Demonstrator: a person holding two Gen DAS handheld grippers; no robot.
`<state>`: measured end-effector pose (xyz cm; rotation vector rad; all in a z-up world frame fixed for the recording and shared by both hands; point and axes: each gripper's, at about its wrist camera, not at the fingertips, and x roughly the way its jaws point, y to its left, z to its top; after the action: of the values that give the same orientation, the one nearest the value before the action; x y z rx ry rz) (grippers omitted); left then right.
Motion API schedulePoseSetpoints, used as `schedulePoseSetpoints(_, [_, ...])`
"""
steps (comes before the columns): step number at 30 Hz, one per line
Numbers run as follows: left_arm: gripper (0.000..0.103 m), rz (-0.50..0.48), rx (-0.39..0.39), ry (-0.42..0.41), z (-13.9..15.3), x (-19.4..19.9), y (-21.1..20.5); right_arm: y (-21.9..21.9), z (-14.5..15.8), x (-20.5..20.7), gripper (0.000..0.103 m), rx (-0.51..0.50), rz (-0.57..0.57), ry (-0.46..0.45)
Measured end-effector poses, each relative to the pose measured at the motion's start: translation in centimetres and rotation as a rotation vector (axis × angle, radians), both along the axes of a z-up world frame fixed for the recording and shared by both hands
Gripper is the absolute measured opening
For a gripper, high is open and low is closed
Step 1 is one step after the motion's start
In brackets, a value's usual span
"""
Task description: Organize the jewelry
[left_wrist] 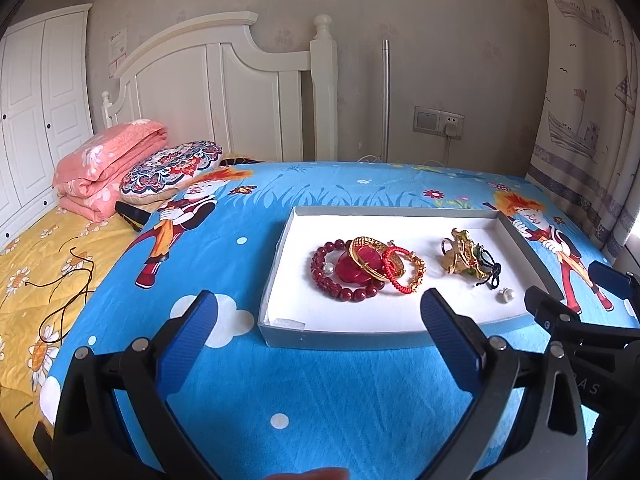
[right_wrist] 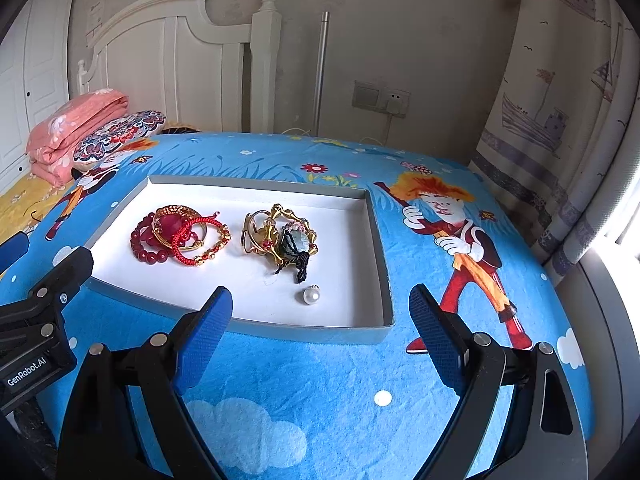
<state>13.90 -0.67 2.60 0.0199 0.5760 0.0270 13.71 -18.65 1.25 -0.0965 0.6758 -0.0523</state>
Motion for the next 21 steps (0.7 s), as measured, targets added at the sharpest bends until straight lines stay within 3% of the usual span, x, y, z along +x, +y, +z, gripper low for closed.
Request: schedulePoseSetpoints(21, [0.098, 0.000, -0.003, 0.022, -1.1, -0.3, 0.3, 0.7, -0.6, -0.4, 0.084, -0.003, 0.016, 0.011])
